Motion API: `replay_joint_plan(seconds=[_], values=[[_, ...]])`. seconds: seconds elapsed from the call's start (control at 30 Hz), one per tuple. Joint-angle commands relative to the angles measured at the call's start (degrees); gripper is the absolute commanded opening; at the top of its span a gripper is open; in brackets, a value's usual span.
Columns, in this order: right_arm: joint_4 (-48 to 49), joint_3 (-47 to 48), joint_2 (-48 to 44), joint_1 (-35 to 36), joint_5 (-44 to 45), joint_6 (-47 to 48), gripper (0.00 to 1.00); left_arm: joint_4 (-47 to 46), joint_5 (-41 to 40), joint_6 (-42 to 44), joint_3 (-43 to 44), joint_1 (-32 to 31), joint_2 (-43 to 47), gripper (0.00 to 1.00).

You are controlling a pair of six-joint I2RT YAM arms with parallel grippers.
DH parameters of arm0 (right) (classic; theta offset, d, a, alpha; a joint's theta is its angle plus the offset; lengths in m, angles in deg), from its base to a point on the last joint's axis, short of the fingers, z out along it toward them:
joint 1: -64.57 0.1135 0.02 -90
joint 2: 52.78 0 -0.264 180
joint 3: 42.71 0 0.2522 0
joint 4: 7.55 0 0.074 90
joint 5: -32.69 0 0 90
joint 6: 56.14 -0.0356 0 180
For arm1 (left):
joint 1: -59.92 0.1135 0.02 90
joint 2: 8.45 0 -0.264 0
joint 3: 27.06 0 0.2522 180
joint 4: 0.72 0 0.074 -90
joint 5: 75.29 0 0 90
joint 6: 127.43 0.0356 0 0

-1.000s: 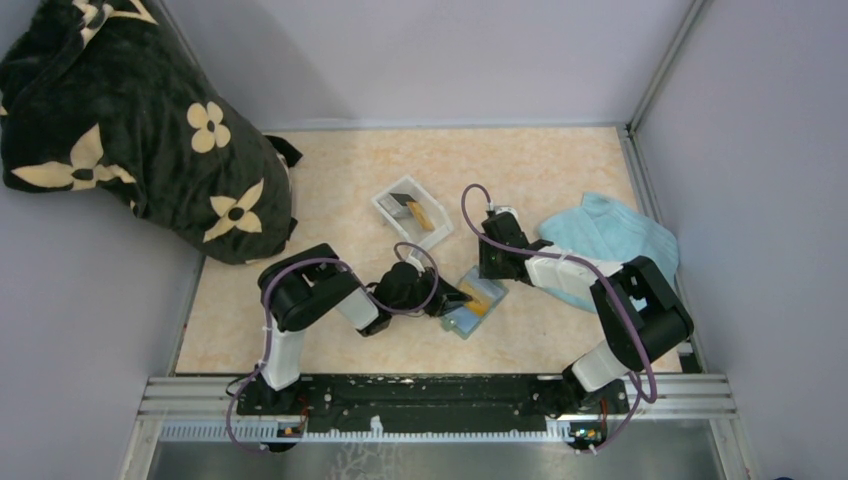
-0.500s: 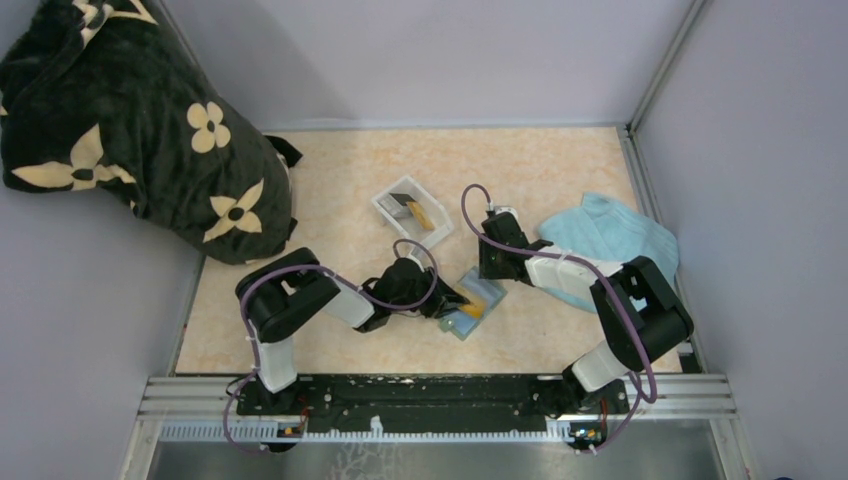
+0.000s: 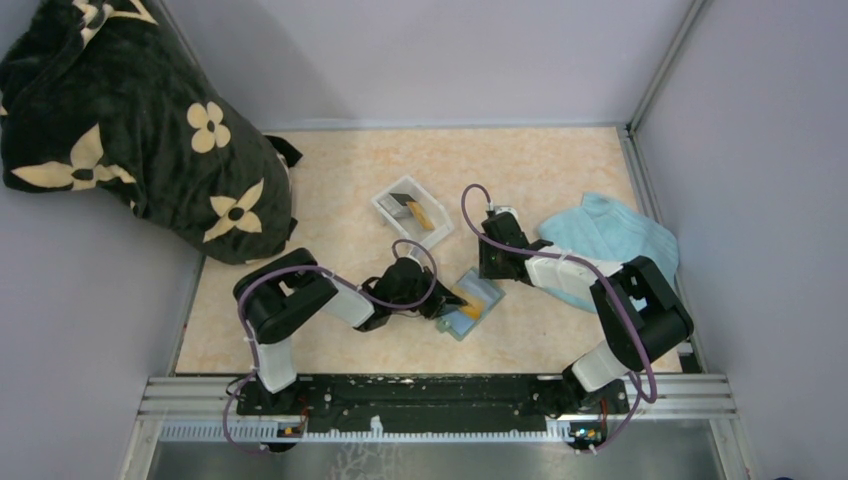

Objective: Put the credit cards into the card holder
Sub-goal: Insert the credit card into the card holder.

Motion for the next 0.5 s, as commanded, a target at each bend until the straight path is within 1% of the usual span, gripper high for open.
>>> replay_joint_plan(seconds=[0.0, 0.1, 0.33, 0.47], values=[[-4.6, -3.2, 3.9, 0.1, -4.7, -0.7, 0.37, 5.5, -2.0, 1.1, 0.5, -0.2, -4.0, 0.0], [-4.6, -3.1, 4.2, 0.1, -4.7, -0.6, 0.37, 4.2, -0.3, 0.1, 0.4, -0.3, -5.2, 0.0], [-4.1, -2.7, 5.2, 0.1, -4.7, -0.7, 0.37, -6.1, 3.1, -4.7, -2.9, -0.3, -8.6, 0.0], [-4.3, -2.3, 5.6, 0.1, -4.7, -0.6, 0.37, -8.1, 3.9, -6.9, -3.7, -0.3, -9.4, 0.0]])
